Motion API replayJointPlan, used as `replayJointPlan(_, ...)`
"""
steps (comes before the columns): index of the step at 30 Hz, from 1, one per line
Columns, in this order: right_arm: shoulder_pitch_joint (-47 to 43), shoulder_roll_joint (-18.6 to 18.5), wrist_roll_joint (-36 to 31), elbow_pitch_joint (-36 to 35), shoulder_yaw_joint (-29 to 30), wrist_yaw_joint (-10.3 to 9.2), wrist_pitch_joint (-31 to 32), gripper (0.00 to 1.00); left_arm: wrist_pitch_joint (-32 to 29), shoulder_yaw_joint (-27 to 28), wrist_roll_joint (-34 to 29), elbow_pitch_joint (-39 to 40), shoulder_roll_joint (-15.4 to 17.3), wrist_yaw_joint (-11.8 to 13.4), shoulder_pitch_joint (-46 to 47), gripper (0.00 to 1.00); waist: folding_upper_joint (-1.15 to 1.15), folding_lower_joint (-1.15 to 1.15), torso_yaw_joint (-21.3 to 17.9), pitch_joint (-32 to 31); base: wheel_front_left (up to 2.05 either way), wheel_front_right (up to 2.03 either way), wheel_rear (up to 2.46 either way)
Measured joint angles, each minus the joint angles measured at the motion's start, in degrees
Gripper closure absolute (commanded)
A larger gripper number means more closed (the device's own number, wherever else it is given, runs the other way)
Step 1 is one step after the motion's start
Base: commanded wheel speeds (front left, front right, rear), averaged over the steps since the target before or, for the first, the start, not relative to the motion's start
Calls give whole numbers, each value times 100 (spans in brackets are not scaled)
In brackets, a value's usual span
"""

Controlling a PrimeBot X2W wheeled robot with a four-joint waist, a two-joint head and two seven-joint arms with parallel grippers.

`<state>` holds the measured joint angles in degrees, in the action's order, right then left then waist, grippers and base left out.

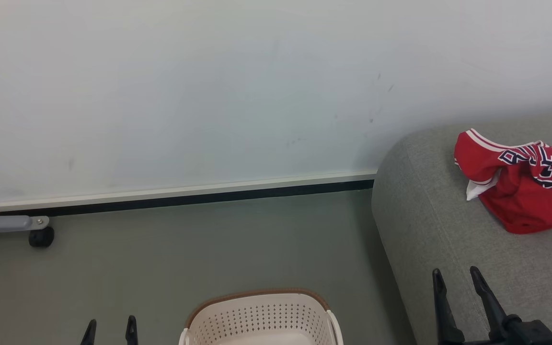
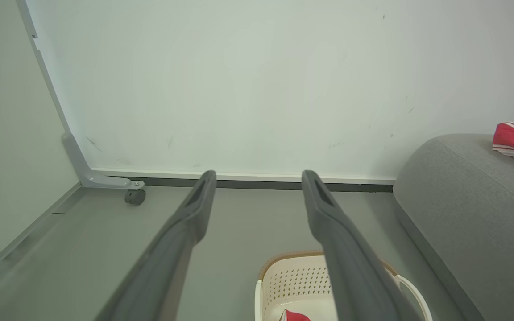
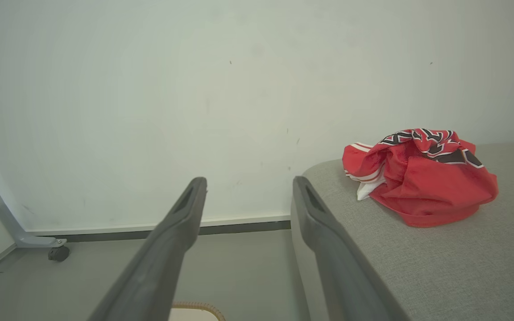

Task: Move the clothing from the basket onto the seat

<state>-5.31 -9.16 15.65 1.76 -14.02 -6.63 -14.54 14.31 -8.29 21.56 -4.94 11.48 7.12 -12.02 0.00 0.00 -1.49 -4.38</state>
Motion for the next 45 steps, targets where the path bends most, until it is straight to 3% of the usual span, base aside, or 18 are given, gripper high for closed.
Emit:
replayJointPlan(8,36,-56,-1,-183,181,-1,0,0,0,-108,-53,-37,3,-7,110,0,0,0,-9,282,0,0,0)
replayJointPlan(17,483,-202,-7,-401,452,-41,0,0,-103,-432,-208,-376,-34,-133,909,0,0,1,-52,836,0,0,0)
replayJointPlan(45,1905,-620,-116,-1092,791,-35,236,0,-772,-1530,-918,-2808,-611,-382,2872,0,1,1,-398,2994,0,0,0)
